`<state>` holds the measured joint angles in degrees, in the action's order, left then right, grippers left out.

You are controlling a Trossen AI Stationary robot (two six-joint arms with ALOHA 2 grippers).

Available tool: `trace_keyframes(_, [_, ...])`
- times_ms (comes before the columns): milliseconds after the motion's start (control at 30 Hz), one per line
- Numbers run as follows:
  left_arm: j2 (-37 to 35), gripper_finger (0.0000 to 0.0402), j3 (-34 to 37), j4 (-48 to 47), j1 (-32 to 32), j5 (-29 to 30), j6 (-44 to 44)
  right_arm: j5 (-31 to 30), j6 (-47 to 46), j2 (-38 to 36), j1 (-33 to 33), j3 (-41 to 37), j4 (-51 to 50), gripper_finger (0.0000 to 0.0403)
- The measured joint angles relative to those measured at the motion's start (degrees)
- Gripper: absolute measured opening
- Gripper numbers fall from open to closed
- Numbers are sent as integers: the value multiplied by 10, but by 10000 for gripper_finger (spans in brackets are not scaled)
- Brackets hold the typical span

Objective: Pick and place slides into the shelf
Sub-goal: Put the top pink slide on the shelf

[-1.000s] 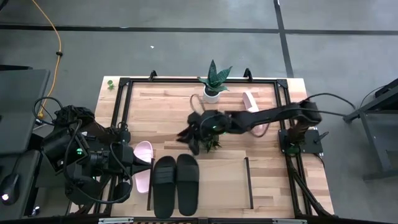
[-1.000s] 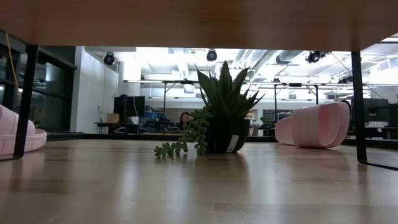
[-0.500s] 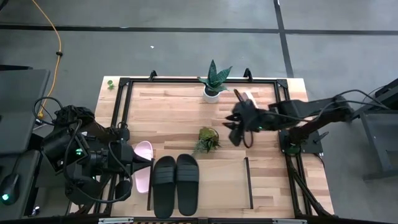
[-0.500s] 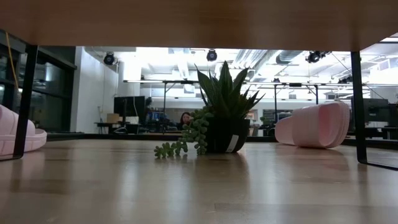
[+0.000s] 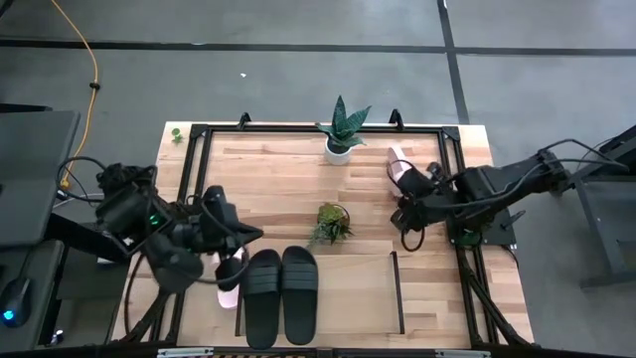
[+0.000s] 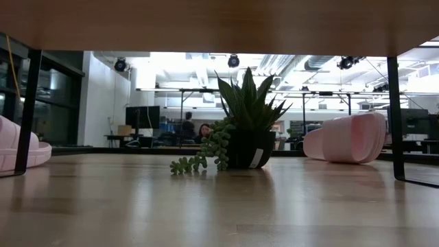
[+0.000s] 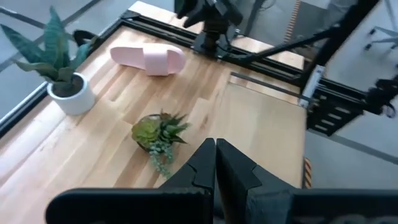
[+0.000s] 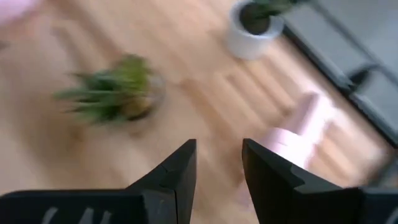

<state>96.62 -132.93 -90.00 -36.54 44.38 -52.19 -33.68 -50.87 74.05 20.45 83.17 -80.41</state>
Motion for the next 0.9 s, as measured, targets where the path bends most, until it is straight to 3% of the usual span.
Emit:
trace_keyframes(133, [0,3,0,0,15,1,8,-68,-117,-50,33,-93,1,121])
trace_keyframes(367, [0,3,0,0,36,2,9,-54,-287,-159,83,-262,85,122])
trace_keyframes(667, [-3,3,0,0,59,-12,68,-73,-489,-218,107,-381,112,125])
trace_keyframes(900, [-24,3,0,0,70,-38,131,-74,-629,-224,109,-443,162,189])
